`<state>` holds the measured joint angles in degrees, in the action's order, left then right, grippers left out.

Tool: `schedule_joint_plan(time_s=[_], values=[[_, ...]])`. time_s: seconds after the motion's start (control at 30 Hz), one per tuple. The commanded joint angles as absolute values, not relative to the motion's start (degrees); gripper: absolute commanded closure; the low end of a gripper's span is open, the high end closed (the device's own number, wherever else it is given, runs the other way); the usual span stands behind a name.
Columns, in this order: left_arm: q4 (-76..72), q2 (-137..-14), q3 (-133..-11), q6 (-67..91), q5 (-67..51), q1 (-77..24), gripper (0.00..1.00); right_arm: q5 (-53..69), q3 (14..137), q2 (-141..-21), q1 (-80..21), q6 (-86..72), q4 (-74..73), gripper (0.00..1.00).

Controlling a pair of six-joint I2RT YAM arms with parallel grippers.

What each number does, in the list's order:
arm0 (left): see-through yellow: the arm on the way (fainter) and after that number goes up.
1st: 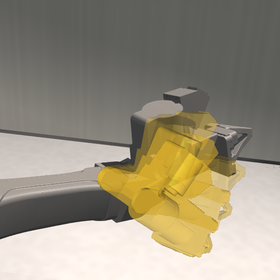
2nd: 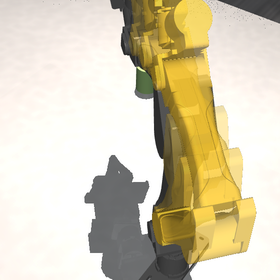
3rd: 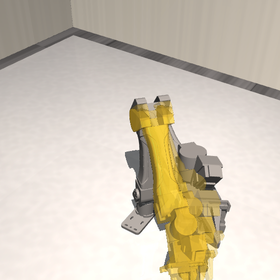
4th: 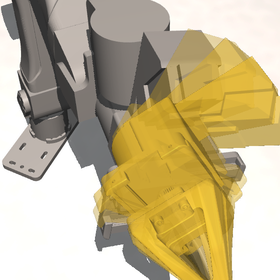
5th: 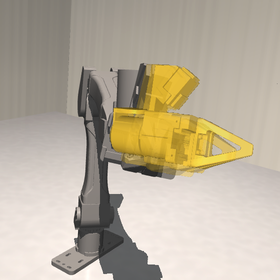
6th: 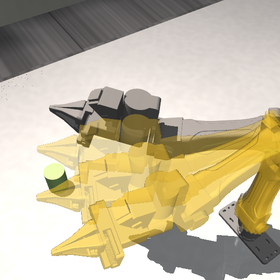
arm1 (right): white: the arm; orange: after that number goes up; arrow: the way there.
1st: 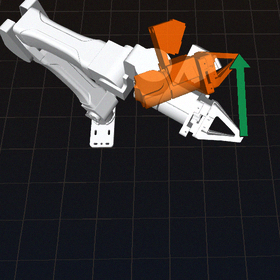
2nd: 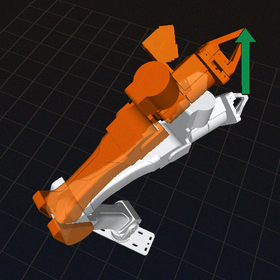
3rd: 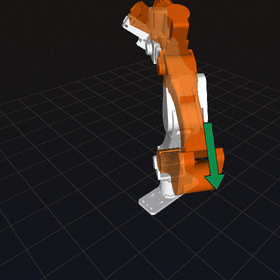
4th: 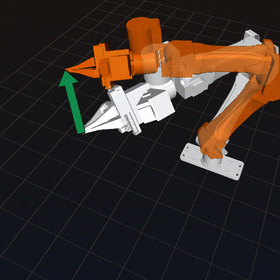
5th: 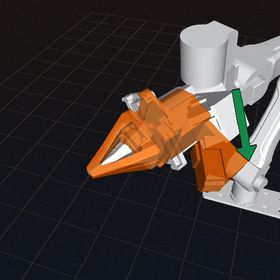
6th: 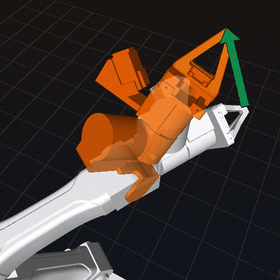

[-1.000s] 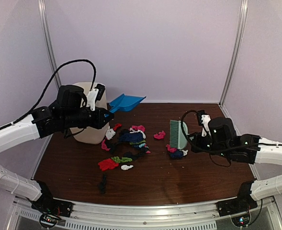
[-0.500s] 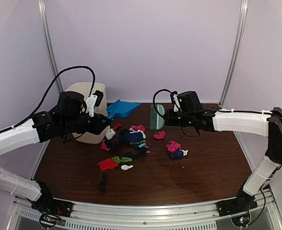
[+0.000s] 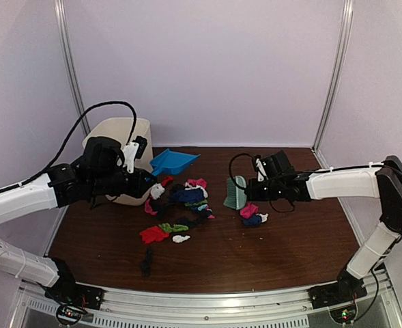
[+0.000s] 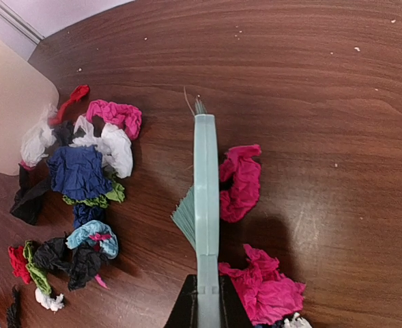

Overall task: Sweep away the paper scraps from the table
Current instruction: Sweep the paper scraps at the center of the board.

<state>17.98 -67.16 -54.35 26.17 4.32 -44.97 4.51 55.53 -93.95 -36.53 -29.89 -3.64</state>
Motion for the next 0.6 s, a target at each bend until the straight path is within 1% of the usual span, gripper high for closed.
schedule_joint_plan(time_s=[0.0,0.3,0.57], values=[[15.10,-67.07,-53.09,25.09,4.89,-45.18,1.00,1.68,49.91,-88.18,-35.77,-30.39,-4.91,1.00],[15.19,-68.62,-53.08,24.76,4.14,-45.18,1.00,-3.95,40.64,-75.69,-35.68,-32.88,-10.00,1.00],[15.29,-68.89,-53.26,23.81,1.93,-45.18,1.00,-5.31,39.81,-63.47,-35.66,-33.30,-15.76,1.00]])
